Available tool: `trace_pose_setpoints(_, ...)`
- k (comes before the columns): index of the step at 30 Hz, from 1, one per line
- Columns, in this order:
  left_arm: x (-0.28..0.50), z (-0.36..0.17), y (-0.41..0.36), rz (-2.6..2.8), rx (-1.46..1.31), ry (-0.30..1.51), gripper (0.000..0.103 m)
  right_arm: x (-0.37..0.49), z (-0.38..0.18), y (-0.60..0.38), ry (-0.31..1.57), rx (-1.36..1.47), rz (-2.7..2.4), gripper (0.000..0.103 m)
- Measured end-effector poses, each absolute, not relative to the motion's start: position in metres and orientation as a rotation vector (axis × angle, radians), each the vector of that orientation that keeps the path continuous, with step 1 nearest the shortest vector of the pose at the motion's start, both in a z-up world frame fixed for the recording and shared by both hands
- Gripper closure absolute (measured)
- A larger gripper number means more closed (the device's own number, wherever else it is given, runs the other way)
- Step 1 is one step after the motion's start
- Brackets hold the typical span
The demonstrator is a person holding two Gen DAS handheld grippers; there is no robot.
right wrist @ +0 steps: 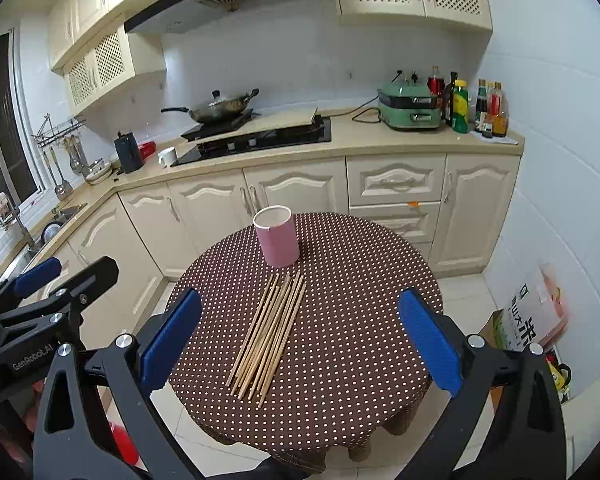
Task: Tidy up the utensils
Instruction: 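Lower both tools toward the pile of wooden chopsticks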
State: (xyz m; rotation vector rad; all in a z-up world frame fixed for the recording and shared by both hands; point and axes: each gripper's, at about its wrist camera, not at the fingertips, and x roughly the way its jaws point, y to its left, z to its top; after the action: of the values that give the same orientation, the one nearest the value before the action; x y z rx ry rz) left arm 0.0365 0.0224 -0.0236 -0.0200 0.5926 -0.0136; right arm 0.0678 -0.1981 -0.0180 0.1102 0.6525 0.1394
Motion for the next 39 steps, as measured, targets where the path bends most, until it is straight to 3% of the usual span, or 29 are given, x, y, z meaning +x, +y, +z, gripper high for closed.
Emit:
trace_pose_setpoints(22, 0.153, -0.111, 0.055, -0.036, -0.105, 0.972, 0.006, 0.162, -0.101, -0.179, 1.024, 0.175, 0.124, 0.009)
trace_pose_setpoints(31, 0.218, -0.168, 0.058, -0.108, -0.102, 1.145, 0.006, 0.219, -0.158, -0.168, 1.234, 0.213, 0.121, 0.026)
trace_pose_setpoints(39, 0.26, -0.219, 0.052, -0.154, -0.073, 1.286, 0.014, 0.254, -0.206, -0.166, 1.4, 0.21, 0.074, 0.038)
